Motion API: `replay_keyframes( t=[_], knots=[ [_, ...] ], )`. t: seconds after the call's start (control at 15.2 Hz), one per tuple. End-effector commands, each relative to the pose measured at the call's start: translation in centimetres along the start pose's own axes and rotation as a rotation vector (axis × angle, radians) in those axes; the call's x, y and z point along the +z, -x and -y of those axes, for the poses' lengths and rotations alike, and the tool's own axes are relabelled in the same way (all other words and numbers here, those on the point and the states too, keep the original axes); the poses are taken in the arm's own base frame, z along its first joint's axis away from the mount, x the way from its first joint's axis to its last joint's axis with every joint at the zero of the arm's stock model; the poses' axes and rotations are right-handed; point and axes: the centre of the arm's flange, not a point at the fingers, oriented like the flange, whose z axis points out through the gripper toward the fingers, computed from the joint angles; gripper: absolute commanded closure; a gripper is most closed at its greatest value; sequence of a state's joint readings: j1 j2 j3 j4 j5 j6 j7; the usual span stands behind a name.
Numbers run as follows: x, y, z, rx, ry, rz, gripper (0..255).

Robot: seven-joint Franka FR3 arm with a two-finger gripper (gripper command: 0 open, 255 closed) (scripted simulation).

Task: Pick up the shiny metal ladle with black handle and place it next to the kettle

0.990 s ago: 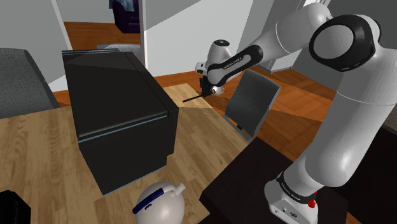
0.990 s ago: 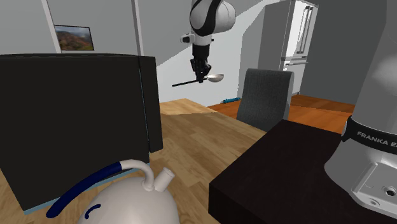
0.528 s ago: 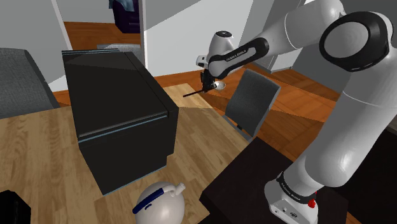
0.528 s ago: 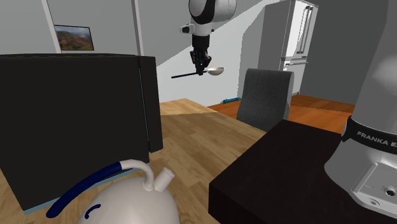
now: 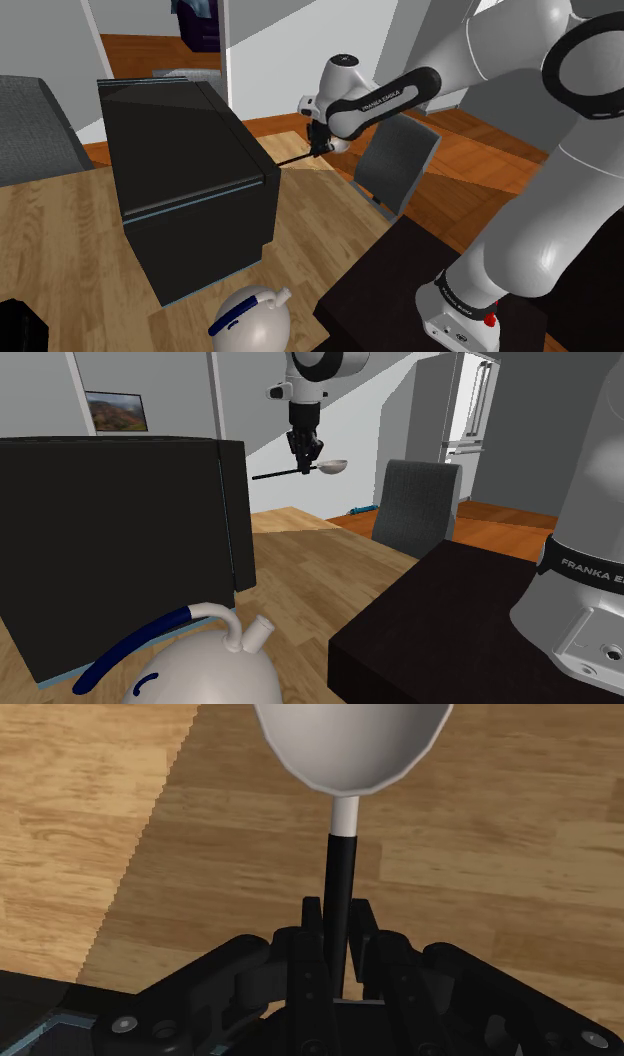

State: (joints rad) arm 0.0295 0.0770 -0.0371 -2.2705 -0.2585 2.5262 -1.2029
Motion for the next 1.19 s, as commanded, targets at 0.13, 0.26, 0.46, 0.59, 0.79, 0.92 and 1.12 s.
replay_keyframes(
  t=[0.13, 0.26, 0.46, 0.59, 0.79, 0.92, 1.12],
  knots=[
    [-1.4, -4.1, 2.9, 0.002, 0.0, 0.001, 255],
    [-2.0, -6.2, 4.4, 0.002, 0.0, 0.001, 255],
    [-2.9, -9.4, 6.6, 0.002, 0.0, 0.001, 255],
    [-3.4, -11.5, 8.1, 0.002, 0.0, 0.001, 255],
    [-4.3, -14.6, 10.4, 0.002, 0.0, 0.001, 255],
    [-4.9, -16.7, 11.8, 0.002, 0.0, 0.001, 255],
    [-5.6, -19.4, 13.7, 0.002, 0.0, 0.001, 255]
  ],
)
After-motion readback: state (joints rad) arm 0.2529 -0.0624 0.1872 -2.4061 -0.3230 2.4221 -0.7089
